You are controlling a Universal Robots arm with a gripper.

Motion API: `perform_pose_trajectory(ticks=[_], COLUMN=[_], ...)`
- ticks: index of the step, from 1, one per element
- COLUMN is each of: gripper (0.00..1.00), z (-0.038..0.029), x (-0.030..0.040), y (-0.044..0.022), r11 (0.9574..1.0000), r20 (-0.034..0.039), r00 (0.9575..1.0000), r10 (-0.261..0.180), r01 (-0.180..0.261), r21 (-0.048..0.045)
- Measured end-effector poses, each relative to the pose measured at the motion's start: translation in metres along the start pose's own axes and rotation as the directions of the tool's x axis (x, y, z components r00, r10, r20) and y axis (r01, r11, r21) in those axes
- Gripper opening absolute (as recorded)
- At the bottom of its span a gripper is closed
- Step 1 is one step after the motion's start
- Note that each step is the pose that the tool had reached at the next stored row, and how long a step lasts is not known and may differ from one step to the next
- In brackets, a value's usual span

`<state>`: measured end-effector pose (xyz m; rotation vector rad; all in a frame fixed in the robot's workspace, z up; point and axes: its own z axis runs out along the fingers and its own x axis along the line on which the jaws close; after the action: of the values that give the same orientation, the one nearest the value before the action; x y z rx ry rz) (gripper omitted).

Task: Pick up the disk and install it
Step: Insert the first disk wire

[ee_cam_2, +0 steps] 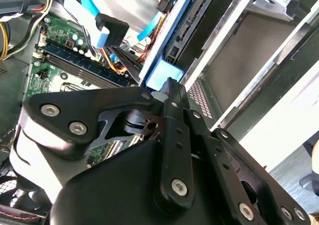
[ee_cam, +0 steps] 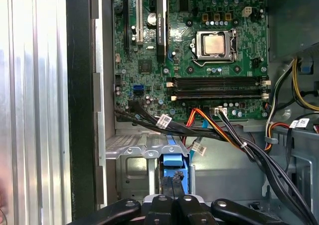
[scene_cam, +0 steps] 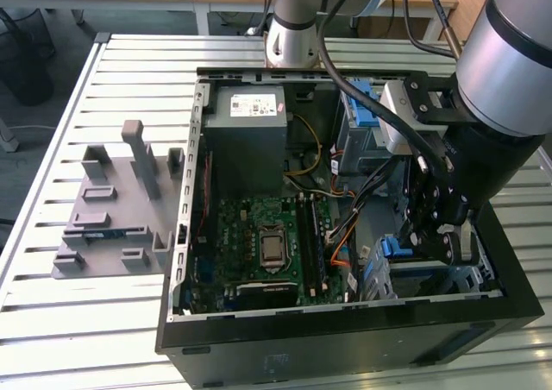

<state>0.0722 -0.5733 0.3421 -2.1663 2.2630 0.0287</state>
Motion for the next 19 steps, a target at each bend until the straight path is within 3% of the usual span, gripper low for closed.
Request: perform_pose_trajectory(ticks=[9,17,19], gripper=[0.11,0.11,0.11], z=[0.0001,-0.0001,-0.0016], x=[-0.0001,-0.0007,-0.0007], y=[-0.0008,-0.0154,-0.0165], r11=[1.0000,1.0000,1.0000], r20=[0.0001,-0.0001,-0.0001], r00=[1.0000,1.0000,1.0000], r10=[0.000,0.000,0.000], r01=[0.000,0.000,0.000], r21=[0.0000,0.0000,-0.0001])
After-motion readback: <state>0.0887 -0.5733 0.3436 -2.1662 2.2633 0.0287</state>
